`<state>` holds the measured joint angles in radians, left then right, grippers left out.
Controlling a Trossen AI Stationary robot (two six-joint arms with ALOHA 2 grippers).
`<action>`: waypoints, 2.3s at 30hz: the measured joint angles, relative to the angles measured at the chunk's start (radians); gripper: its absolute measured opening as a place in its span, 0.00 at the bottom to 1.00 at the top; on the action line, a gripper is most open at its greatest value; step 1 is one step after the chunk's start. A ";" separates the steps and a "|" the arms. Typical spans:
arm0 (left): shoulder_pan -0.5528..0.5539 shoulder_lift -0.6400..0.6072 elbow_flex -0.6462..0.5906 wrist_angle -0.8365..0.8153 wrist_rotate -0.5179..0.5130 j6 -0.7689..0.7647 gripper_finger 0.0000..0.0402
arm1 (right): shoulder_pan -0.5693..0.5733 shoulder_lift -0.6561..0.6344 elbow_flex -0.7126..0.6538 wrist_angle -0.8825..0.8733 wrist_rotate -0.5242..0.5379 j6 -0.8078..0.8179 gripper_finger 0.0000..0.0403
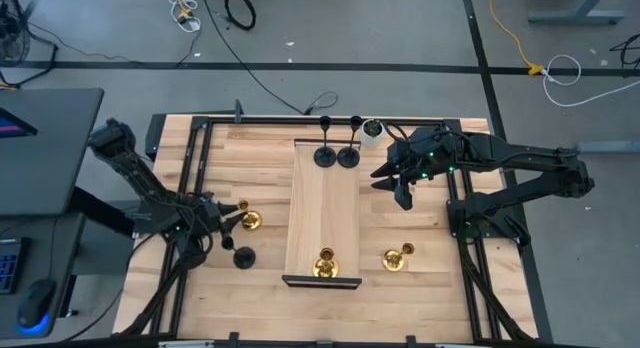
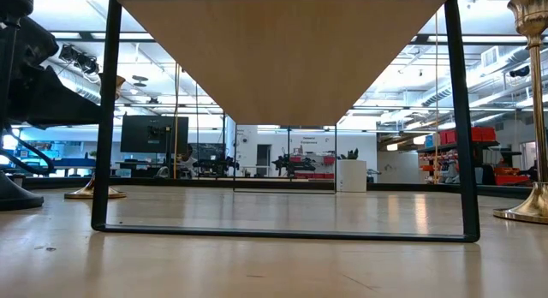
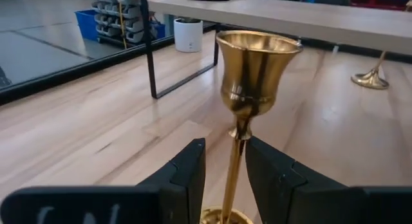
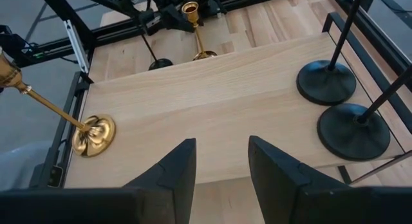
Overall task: Pick & Place candle stick holders
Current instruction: Align the middle left golden candle holder with the golden candle holder on the shelf
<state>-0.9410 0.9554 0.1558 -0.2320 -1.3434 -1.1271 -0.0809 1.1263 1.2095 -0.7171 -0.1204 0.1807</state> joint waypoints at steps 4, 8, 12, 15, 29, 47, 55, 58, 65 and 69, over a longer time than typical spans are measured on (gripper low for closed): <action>0.026 0.000 0.000 0.049 0.035 0.064 0.28 | 0.000 0.000 0.000 0.000 0.000 -0.001 0.35; 0.055 0.000 0.000 0.098 0.056 0.135 0.28 | 0.000 0.000 0.000 0.000 0.000 -0.001 0.35; 0.079 0.000 0.000 0.113 0.069 0.154 0.28 | 0.000 0.000 0.000 0.000 0.000 0.000 0.35; 0.092 0.000 0.000 0.110 0.090 0.168 0.25 | 0.000 0.000 0.000 0.000 0.000 0.001 0.35; 0.102 0.000 0.000 0.109 0.095 0.191 0.06 | 0.000 0.000 0.000 -0.001 0.000 0.001 0.35; 0.102 -0.125 0.051 0.058 0.066 0.372 0.04 | 0.000 0.000 0.000 -0.001 0.000 0.001 0.35; 0.102 -0.308 0.305 -0.344 0.064 0.424 0.04 | 0.000 0.000 0.000 -0.001 0.000 0.002 0.35; 0.102 -0.347 0.394 -0.436 0.064 0.435 0.04 | 0.000 0.000 0.000 -0.001 0.000 0.001 0.35; 0.102 -0.356 0.545 -0.423 0.101 0.488 0.04 | 0.000 0.000 0.000 -0.001 0.000 0.002 0.35; 0.102 -0.299 0.573 -0.276 0.192 0.578 0.04 | 0.000 0.000 0.000 -0.001 0.000 0.001 0.35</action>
<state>-0.8387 0.6564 0.7284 -0.5078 -1.1510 -0.5494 -0.0808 1.1263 1.2095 -0.7185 -0.1204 0.1822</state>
